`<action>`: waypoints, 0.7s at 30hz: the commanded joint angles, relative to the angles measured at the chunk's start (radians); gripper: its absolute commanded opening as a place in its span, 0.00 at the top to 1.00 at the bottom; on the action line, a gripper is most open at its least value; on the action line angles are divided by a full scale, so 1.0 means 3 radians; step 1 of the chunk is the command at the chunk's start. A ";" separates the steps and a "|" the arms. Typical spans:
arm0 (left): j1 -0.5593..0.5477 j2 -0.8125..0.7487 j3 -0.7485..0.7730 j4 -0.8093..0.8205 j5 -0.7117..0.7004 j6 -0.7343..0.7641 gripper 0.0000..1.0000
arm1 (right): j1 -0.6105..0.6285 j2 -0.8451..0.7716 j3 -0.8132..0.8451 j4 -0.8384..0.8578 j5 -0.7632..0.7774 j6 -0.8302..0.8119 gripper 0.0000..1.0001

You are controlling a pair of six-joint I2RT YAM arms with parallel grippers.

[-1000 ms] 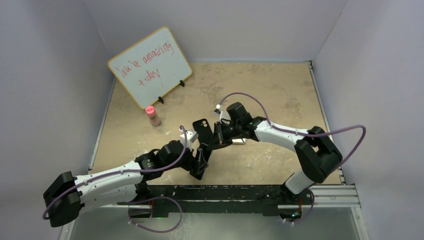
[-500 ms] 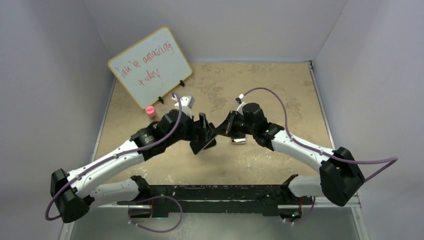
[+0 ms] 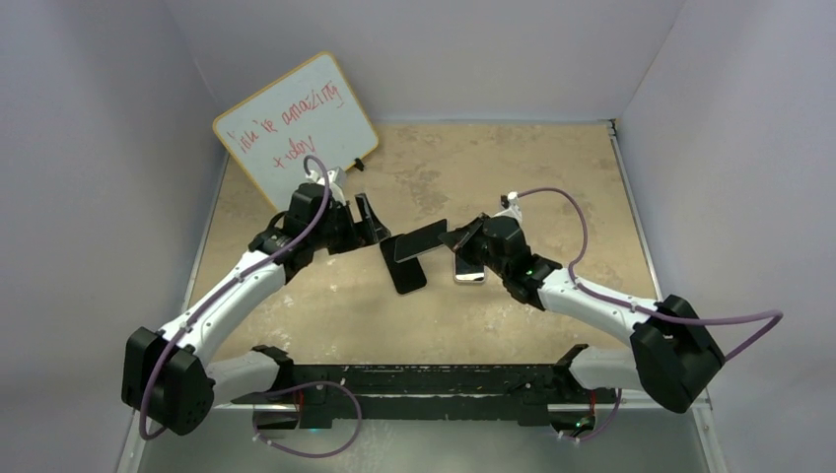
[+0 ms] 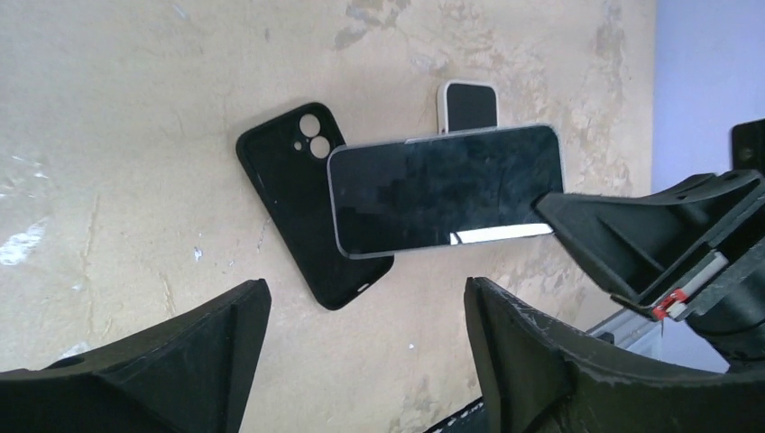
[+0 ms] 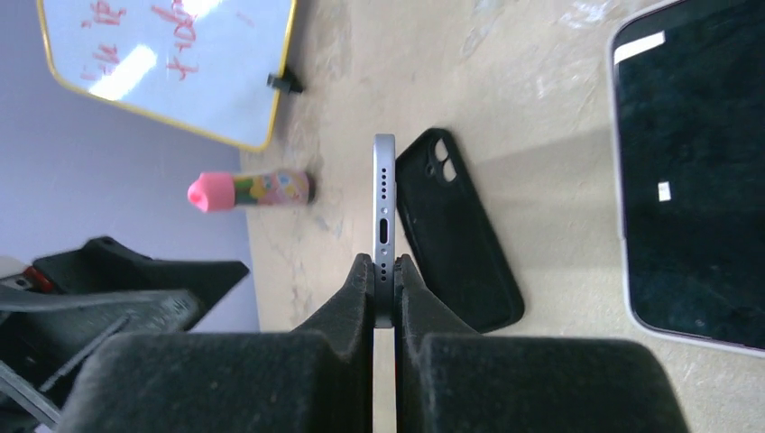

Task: Put the phone into the phone case

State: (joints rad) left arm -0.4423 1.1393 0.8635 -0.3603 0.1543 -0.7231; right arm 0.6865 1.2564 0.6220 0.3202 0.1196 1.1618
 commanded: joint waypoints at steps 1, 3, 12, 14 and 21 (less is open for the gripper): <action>0.0048 0.0190 -0.0153 0.0373 0.0358 -0.0014 0.23 | 0.0082 0.0035 0.0172 -0.0010 0.0651 0.0209 1.00; 0.0048 0.0230 -0.0256 0.0463 0.0335 -0.0018 0.26 | 0.0123 0.0072 0.0120 0.0098 0.0733 0.0224 1.00; 0.0048 0.0491 -0.0711 0.1137 0.0624 -0.0162 0.46 | 0.0401 0.0381 0.0299 0.0014 0.1046 0.0252 1.00; 0.0044 0.0576 -0.0827 0.1392 0.0726 -0.0205 0.53 | 0.0447 0.0424 0.0326 -0.0069 0.1100 0.0302 1.00; 0.0010 0.0877 -0.0992 0.1768 0.0845 -0.0266 0.68 | 0.0525 0.0483 0.0375 -0.0277 0.1059 0.0291 1.00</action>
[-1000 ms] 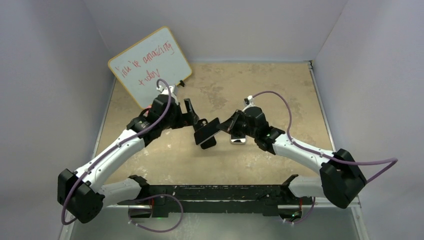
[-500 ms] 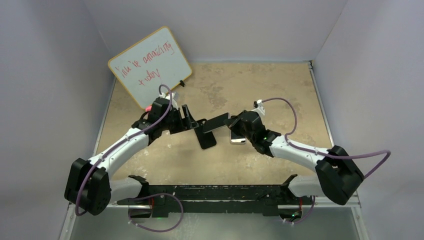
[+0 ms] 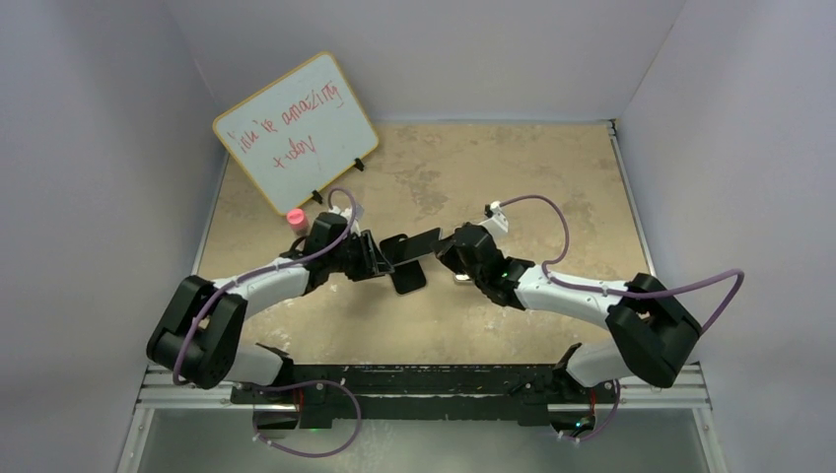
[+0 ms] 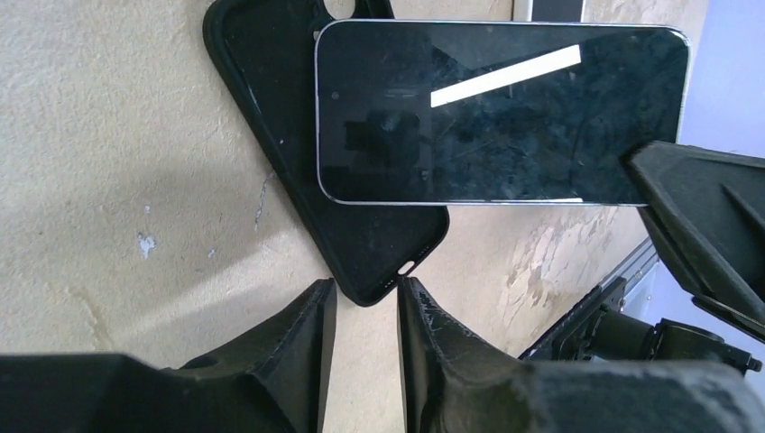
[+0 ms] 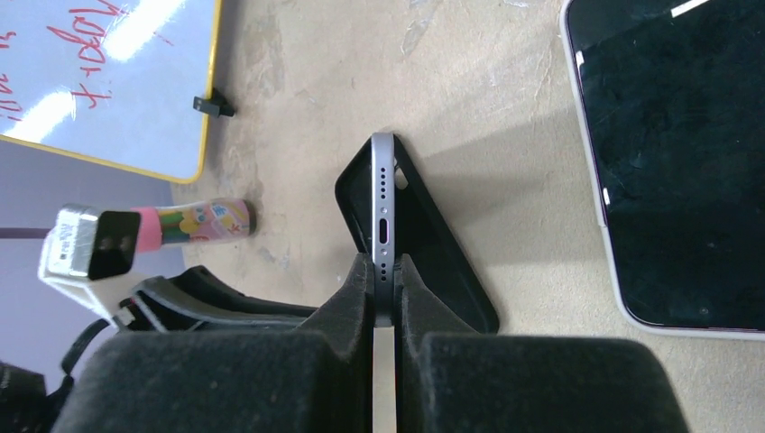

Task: Put the phone into the phone case

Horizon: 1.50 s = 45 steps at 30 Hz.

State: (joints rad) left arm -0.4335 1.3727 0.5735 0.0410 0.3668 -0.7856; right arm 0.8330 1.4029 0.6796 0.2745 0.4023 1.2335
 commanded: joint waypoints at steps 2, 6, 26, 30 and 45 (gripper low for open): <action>-0.0043 0.0186 -0.0031 0.0473 0.0143 -0.0028 0.70 | 0.0046 -0.0032 0.0148 -0.0153 0.0096 0.0053 0.97; -0.0068 0.0365 -0.0030 0.0537 0.0119 0.0000 0.73 | 0.0051 -0.0060 0.0055 -0.0102 -0.0131 -0.0078 0.87; -0.0068 0.0675 0.0145 0.0469 -0.0103 0.0221 0.76 | 0.0087 -0.0076 -0.0748 0.0523 -0.1336 -0.0908 0.73; -0.0068 0.0710 0.0191 0.0432 -0.0123 0.0255 0.76 | 0.0086 -0.0150 -0.0752 0.0439 -0.1432 -0.1032 0.70; -0.0068 0.0828 0.0349 0.0184 -0.0221 0.0436 0.76 | 0.0078 -0.0776 -0.0533 -0.0591 -0.1865 -0.1526 0.46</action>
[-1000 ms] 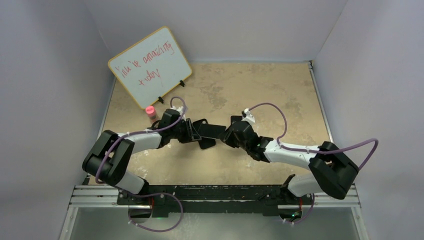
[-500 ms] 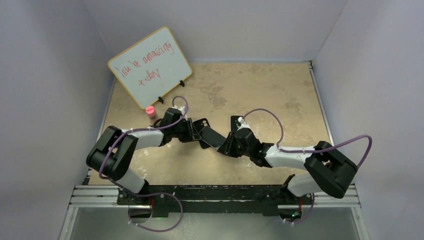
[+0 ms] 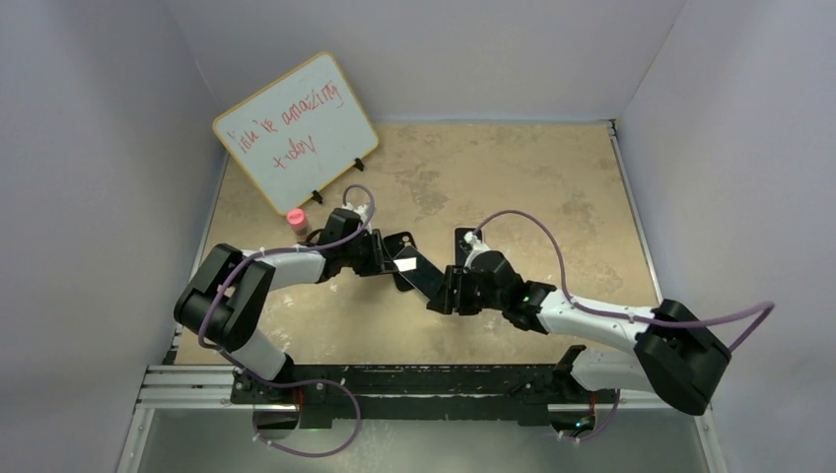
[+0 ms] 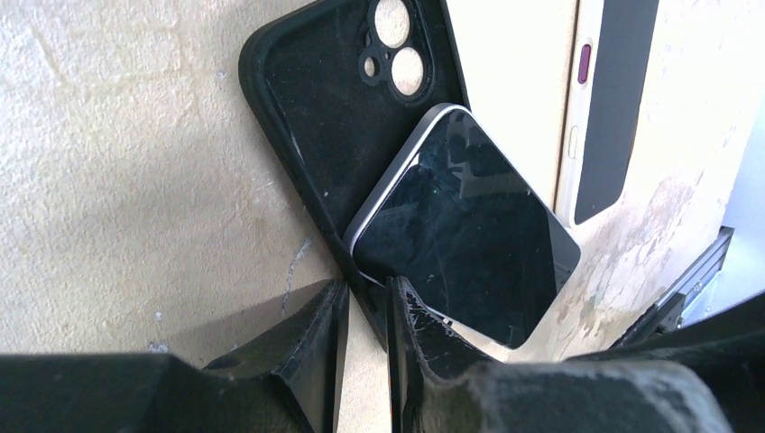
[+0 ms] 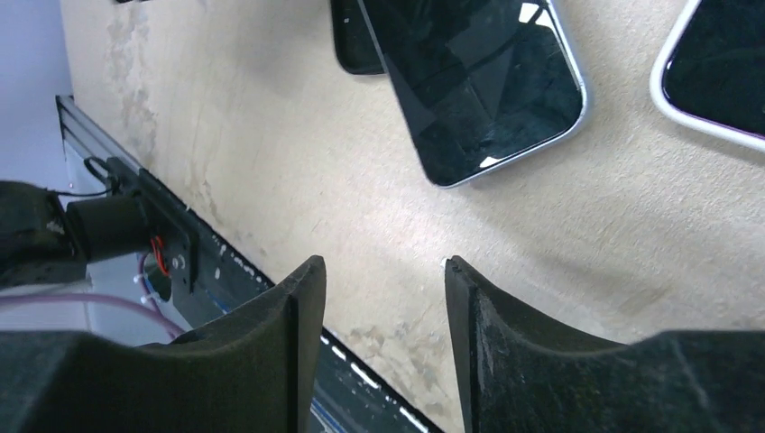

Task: Put the phone into the phone case

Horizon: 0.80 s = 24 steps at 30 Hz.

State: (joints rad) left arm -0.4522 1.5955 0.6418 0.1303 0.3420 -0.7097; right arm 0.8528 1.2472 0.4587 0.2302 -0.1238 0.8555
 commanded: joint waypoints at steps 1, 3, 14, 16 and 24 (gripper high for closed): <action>-0.0006 0.0086 0.0132 -0.0132 -0.0148 0.0187 0.76 | 0.0012 -0.0302 0.0288 -0.0527 -0.0042 -0.0371 0.45; -0.0004 0.0086 0.0149 -0.0171 -0.0188 0.0199 0.76 | -0.0021 -0.0282 0.0473 -0.0718 0.0033 -0.0615 0.41; -0.0002 0.0168 0.0180 -0.0188 -0.0144 0.0210 0.77 | -0.0899 0.0689 0.1192 -0.0748 -0.1142 -0.1331 0.41; -0.0001 0.0168 0.0196 -0.0220 -0.0152 0.0228 0.77 | -0.0944 0.0875 0.1360 -0.0902 -0.1208 -0.1474 0.41; -0.0001 0.0184 0.0225 -0.0227 -0.0144 0.0266 0.77 | -0.1128 0.1462 0.1678 -0.0988 -0.1585 -0.1710 0.41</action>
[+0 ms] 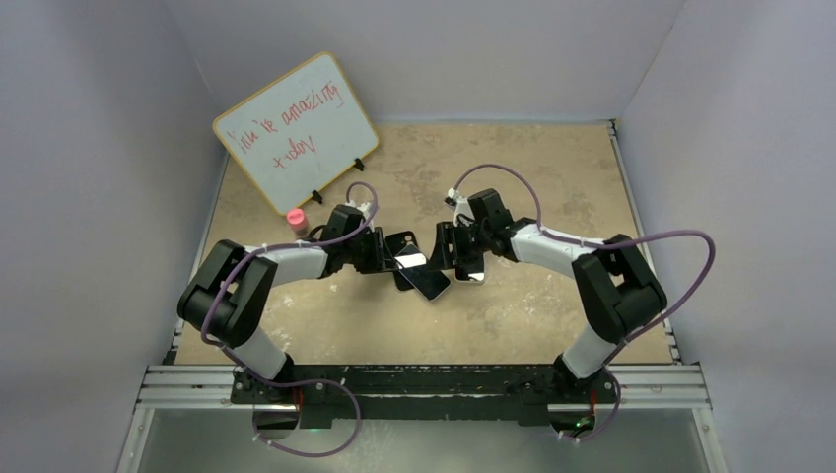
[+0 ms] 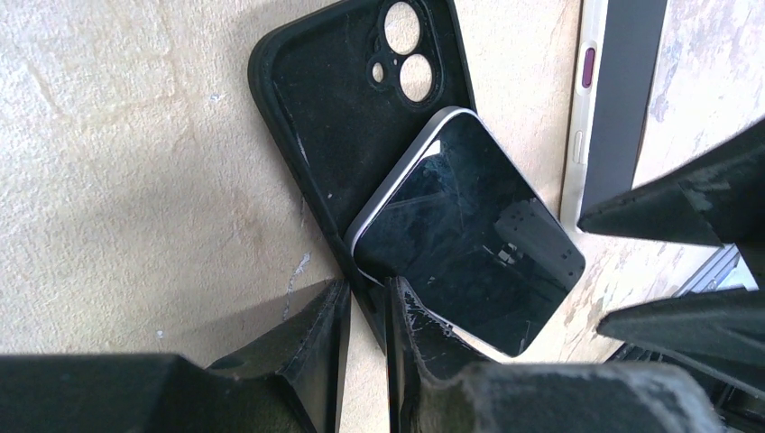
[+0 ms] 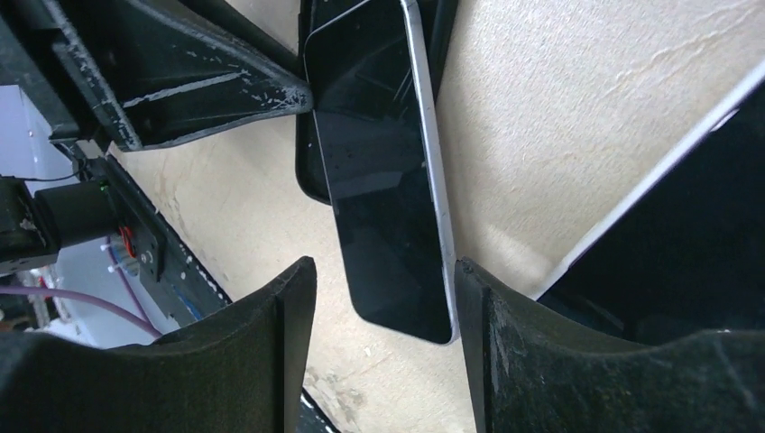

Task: Put the phone into the phone case

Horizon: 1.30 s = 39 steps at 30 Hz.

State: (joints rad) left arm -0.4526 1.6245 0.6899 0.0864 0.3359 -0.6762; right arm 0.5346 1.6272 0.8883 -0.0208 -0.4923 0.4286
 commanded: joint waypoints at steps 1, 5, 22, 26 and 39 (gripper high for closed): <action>0.0000 0.0090 0.0071 -0.0081 -0.0117 0.0163 0.77 | -0.0068 0.0272 0.0296 -0.0198 -0.0418 -0.0347 0.41; 0.0001 0.0073 0.0082 -0.0072 -0.0107 0.0182 0.77 | -0.0066 0.0529 0.0406 -0.0299 -0.0551 -0.0467 0.41; 0.0000 -0.0063 0.0054 -0.0043 0.0159 0.0076 0.72 | -0.0066 0.0548 0.0218 -0.0053 -0.0718 -0.0252 0.93; 0.0010 -0.0257 0.0119 -0.0181 0.0108 0.0089 0.63 | -0.0074 0.0348 0.0012 0.0191 -0.0777 -0.0064 1.00; 0.0045 -0.0623 0.0383 -0.0619 -0.0070 0.0245 0.34 | -0.0073 0.0199 0.0031 0.0778 -0.0801 0.0741 1.00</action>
State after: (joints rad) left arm -0.4507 1.5002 0.7666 -0.0772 0.3397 -0.6338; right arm 0.5121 1.7058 0.8539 0.1177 -0.7231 0.5518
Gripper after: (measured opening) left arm 0.629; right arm 0.039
